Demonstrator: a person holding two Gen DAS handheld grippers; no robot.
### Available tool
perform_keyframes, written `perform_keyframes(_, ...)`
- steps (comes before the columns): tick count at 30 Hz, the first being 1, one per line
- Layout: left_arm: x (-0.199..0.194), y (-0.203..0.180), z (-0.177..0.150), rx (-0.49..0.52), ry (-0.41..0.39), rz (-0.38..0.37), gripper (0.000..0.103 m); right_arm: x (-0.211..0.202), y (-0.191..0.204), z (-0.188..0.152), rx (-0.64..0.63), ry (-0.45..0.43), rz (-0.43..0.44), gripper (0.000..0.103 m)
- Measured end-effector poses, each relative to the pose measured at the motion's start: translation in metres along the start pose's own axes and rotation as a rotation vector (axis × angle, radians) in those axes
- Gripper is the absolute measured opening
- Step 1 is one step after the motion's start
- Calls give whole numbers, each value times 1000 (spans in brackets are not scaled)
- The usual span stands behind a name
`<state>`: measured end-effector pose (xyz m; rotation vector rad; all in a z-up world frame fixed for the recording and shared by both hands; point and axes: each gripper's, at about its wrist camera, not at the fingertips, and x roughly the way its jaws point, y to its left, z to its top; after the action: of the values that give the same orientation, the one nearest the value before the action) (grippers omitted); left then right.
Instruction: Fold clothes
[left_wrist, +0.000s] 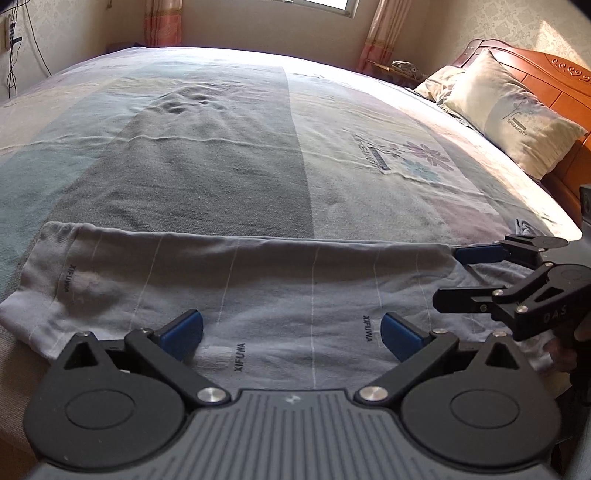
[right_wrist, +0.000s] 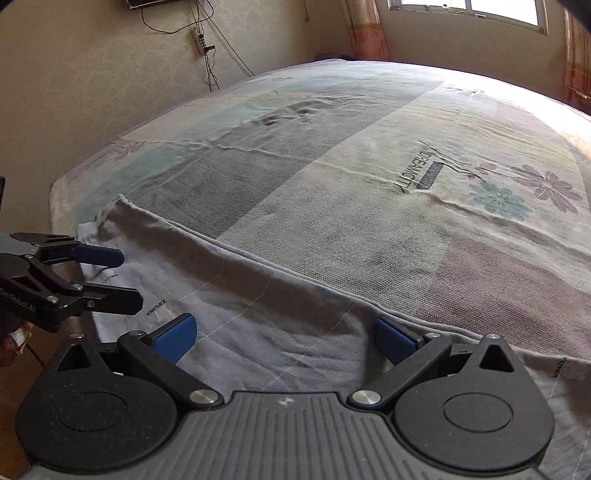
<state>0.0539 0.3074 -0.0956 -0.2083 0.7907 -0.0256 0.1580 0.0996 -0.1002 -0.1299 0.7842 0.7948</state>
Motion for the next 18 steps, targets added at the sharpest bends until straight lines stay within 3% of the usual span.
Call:
perform_keyframes(6, -13, -12, 5, 51, -2, 23, 102, -11, -9, 18, 17, 4, -3, 103)
perform_keyframes(11, -4, -33, -10, 180, 50, 99, 102, -68, -18, -9, -12, -53, -136, 103)
perform_keyframes(14, -2, -36, -17, 200, 38, 119, 103, -88, -28, -35, -11, -56, -196, 103)
perform_keyframes(18, -2, -36, -17, 190, 41, 119, 103, -90, -44, -45, 70, -56, -166, 103)
